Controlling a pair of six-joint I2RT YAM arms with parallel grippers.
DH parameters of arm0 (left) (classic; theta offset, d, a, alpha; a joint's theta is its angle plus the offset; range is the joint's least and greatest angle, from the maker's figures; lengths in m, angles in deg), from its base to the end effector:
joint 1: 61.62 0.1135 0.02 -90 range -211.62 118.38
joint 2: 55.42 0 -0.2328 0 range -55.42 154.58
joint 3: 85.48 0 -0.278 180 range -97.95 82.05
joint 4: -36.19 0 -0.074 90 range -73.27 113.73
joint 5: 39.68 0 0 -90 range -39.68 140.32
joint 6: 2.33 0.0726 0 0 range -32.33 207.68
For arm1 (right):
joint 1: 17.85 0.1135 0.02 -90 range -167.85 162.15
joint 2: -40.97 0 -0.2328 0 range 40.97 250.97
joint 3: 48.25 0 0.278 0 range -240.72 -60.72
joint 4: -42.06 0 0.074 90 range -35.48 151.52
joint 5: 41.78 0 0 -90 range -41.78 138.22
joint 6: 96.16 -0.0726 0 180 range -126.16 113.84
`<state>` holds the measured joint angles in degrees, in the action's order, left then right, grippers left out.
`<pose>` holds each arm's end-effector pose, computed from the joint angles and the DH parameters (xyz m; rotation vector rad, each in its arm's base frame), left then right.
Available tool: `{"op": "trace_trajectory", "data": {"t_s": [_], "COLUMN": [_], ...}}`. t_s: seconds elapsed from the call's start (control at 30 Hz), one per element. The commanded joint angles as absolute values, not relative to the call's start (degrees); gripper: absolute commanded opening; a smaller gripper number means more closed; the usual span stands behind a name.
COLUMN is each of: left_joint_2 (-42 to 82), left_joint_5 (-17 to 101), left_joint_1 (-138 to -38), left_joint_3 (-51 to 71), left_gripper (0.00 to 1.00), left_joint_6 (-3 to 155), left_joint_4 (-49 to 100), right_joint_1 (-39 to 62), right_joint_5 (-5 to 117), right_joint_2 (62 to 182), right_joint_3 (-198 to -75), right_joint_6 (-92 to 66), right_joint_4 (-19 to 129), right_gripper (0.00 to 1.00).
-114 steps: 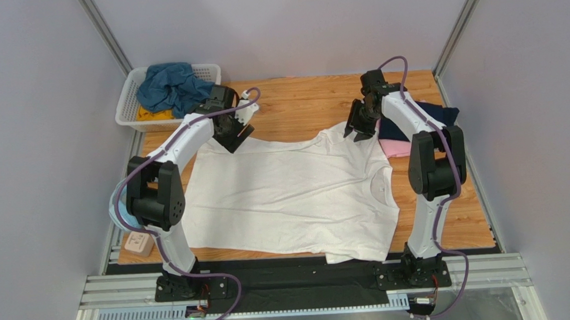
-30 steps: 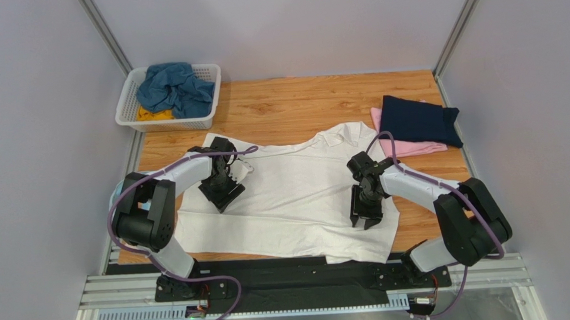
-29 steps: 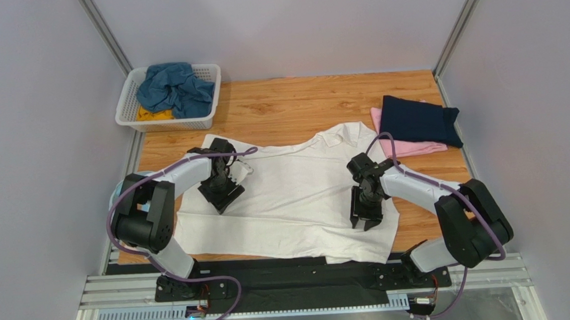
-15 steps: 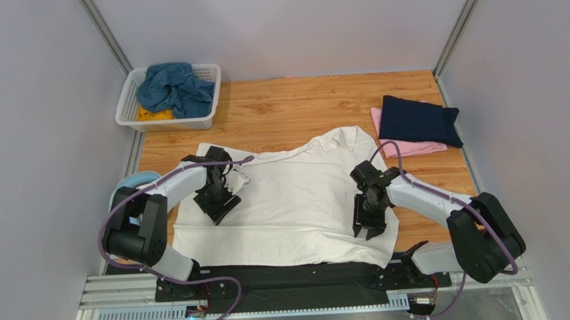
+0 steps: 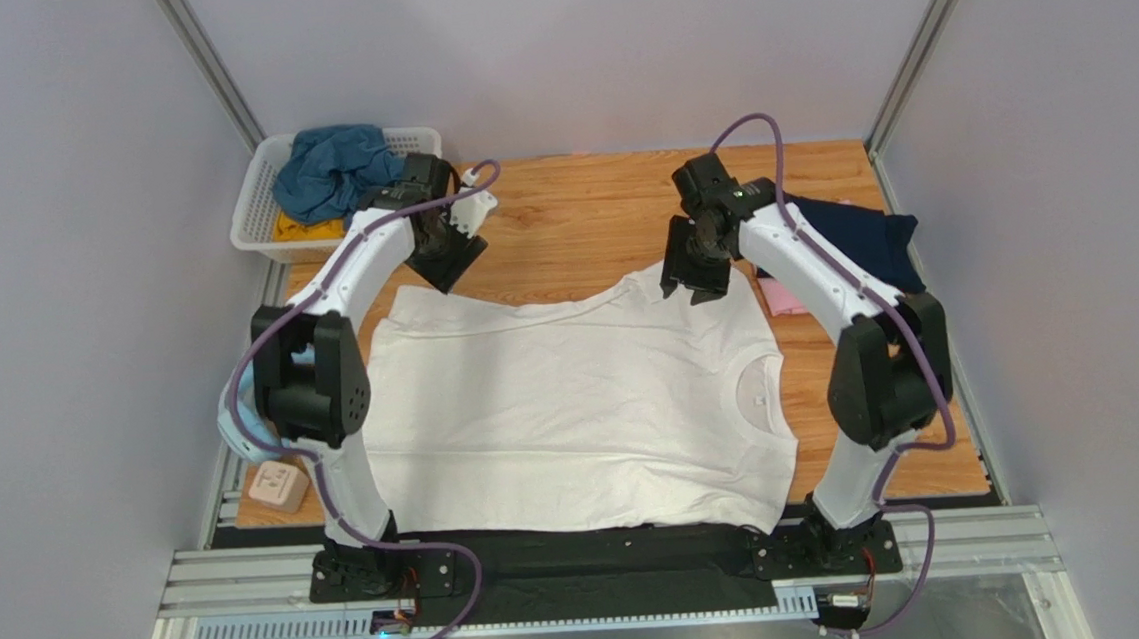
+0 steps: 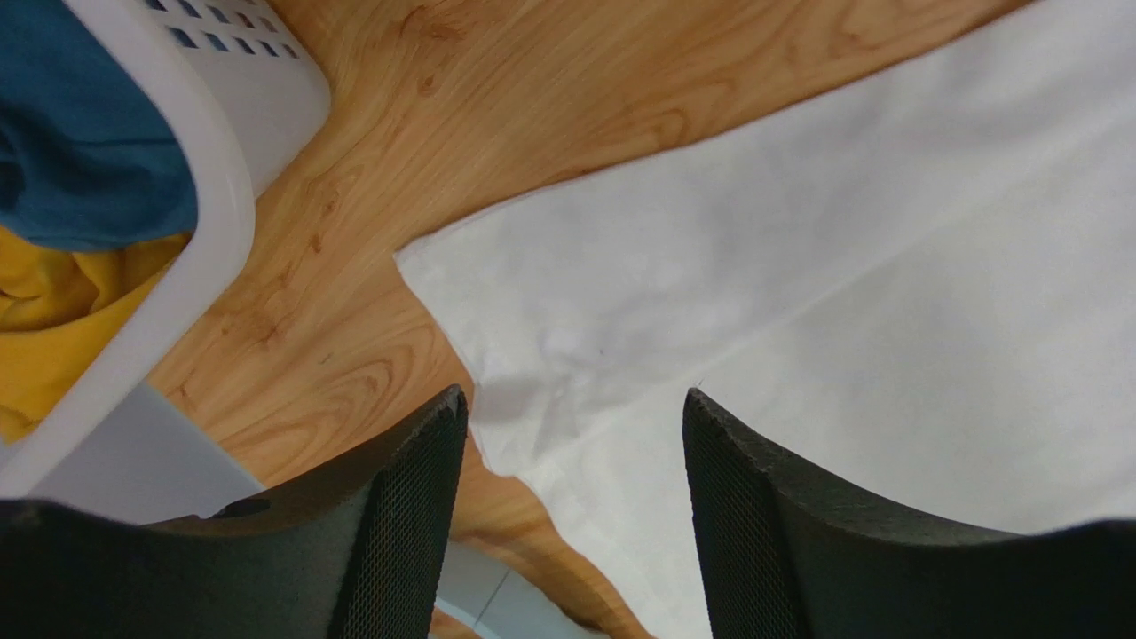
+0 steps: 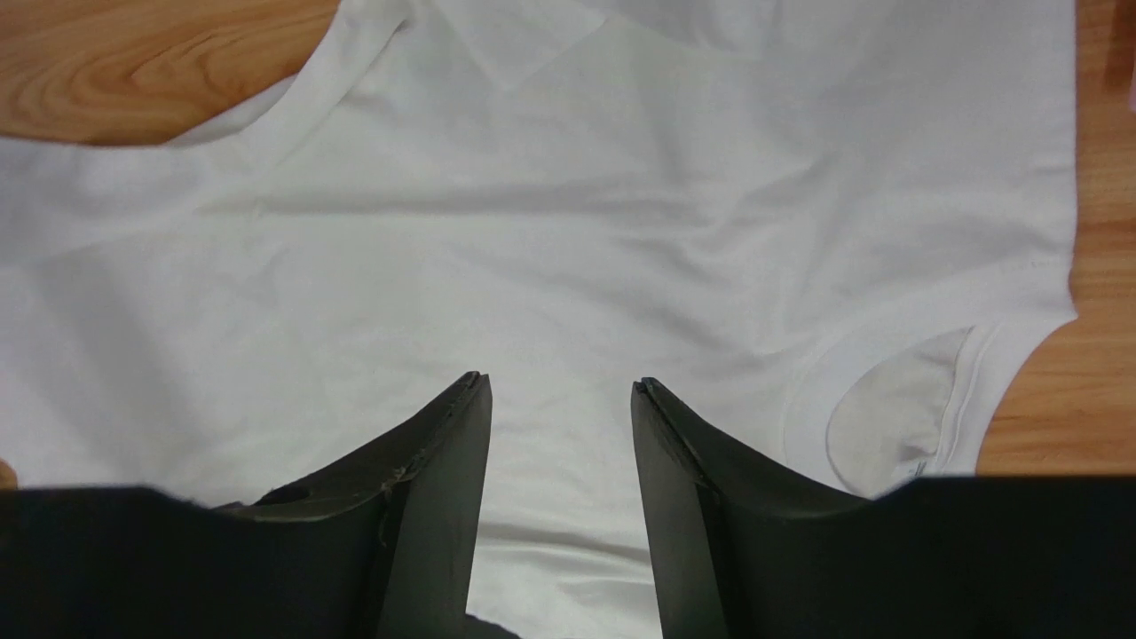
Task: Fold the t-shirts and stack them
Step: Flatten out the tshirt
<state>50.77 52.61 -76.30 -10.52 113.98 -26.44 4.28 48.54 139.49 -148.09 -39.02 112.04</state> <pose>0.4144 -0.1056 0.2000 0.9294 2.5222 0.1169 0.3572 0.1457 0.2136 0.2606 2.7909 0.2508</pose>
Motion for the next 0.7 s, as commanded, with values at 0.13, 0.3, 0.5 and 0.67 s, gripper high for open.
{"op": "trace_trajectory", "data": {"t_s": [0.13, 0.3, 0.5, 0.67], "left_joint_2": [60.3, 59.7, 57.5, 55.2], "left_joint_5": [54.1, 54.1, 52.4, 51.3], "left_joint_1": [-71.6, -69.8, -69.5, -69.5], "left_joint_3": [-12.8, -10.5, -6.3, 0.6], "left_gripper": [0.67, 0.68, 0.68, 0.69], "left_joint_6": [113.8, 113.3, 113.6, 115.8], "left_joint_4": [-27.9, -25.6, -17.9, -6.5], "right_joint_1": [-4.0, -5.4, -5.4, -5.4], "right_joint_5": [50.6, 52.5, 54.0, 55.1], "right_joint_2": [152.0, 152.8, 152.9, 152.8], "right_joint_3": [-151.0, -151.5, -152.1, -152.1], "right_joint_6": [-38.2, -38.0, -38.0, -38.1], "right_joint_4": [110.0, 108.2, 107.6, 107.2], "right_gripper": [0.48, 0.48, 0.48, 0.48]}}
